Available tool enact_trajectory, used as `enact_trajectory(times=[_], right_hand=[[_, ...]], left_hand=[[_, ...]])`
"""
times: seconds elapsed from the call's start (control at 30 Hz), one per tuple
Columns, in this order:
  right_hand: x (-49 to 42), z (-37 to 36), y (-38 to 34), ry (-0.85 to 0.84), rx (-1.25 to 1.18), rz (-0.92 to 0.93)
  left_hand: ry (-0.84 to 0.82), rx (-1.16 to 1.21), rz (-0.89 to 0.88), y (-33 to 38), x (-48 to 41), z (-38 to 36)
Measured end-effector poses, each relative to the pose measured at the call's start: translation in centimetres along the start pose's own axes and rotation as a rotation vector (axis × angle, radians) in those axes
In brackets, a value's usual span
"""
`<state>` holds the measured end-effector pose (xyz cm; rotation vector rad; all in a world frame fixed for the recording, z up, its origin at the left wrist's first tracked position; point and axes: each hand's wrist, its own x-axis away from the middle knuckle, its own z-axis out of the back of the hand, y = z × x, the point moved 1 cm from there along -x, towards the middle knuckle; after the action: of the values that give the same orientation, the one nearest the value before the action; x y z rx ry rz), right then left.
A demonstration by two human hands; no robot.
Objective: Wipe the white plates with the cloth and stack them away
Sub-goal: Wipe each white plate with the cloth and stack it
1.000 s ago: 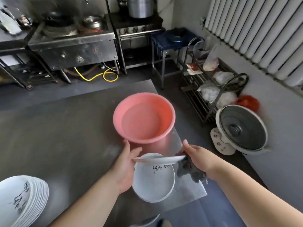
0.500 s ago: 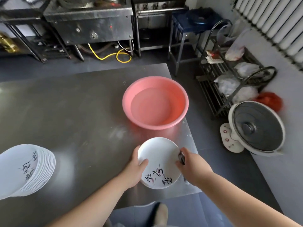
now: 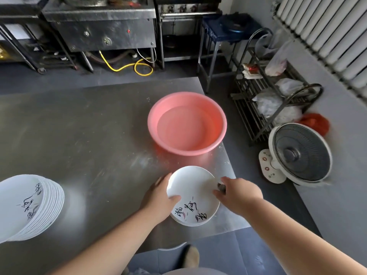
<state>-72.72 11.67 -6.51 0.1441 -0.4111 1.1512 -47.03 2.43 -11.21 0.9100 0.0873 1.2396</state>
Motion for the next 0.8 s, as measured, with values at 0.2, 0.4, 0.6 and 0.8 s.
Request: enact_trajectory(times=[0.2, 0.4, 0.6, 0.8], right_hand=[[-1.0, 4.9, -1.7, 0.013, 0.149, -0.068], [-1.3, 5.1, -14.3, 0.008, 0.107, 0.134], [-1.3, 4.8, -31.1, -0.006, 0.107, 0.361], [-0.2, 2.9, -45.0, -0.124, 0.060, 0.451]], left_hand=[[-0.037, -0.260, -0.113, -0.4, -0.3, 4.2], [0.172, -0.406, -0.139, -5.1, 2.2, 15.5], [0.328, -0.457, 0.023, -15.1, 6.4, 27.6], [0.398, -0.405, 0.294, -25.8, 11.8, 34.0]])
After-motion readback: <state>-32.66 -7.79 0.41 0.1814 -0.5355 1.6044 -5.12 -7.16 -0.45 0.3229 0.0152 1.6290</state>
